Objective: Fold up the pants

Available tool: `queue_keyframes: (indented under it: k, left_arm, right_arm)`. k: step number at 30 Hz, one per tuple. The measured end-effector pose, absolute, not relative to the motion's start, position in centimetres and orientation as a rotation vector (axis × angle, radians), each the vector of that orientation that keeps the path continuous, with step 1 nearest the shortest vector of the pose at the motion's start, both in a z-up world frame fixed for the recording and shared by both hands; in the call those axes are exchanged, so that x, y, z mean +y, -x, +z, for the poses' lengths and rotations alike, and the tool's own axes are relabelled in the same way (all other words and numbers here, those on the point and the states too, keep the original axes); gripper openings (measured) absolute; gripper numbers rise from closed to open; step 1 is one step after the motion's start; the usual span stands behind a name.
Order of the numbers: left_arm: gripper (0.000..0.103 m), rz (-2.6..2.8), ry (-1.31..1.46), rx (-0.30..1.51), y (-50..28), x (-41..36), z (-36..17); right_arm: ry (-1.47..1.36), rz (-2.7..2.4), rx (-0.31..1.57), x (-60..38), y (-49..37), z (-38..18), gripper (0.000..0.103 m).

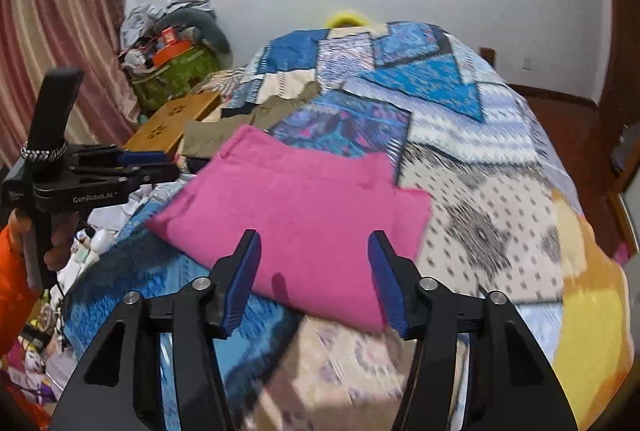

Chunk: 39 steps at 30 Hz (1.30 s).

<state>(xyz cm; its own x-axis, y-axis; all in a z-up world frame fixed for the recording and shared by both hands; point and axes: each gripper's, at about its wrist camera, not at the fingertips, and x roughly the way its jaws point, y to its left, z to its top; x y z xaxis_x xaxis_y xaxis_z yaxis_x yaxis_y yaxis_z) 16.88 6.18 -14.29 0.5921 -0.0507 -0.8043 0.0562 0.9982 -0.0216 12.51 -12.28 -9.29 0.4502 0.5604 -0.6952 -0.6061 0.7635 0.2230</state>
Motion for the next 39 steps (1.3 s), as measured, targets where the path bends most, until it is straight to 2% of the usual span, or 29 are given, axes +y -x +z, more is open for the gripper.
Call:
queue_keyframes:
  k: [4, 12, 22, 30, 39]
  left_arm:
    - [0.033, -0.116, -0.007, 0.919, -18.9, 4.6, -14.0]
    - [0.033, -0.160, -0.017, 1.035, -21.9, 3.4, -19.0]
    - [0.034, -0.160, -0.070, 0.988, -17.5, 4.8, -19.0]
    - [0.038, -0.077, 0.020, 1.026, -15.1, 8.4, -20.0]
    - [0.038, 0.074, -0.016, 1.086, -13.5, 11.7, -21.2]
  right_arm:
    - [0.092, 0.752, 0.838, -10.0, -14.1, -9.4, 0.043]
    - [0.166, 0.783, 0.969, -7.2, -16.5, -13.1, 0.043]
    - [0.139, 0.746, 0.975, -11.1, -15.0, -13.7, 0.040]
    - [0.037, 0.669, 0.996, -15.2, -14.1, -13.6, 0.040]
    - [0.092, 0.549, 1.009, -18.2, -13.1, -13.8, 0.043]
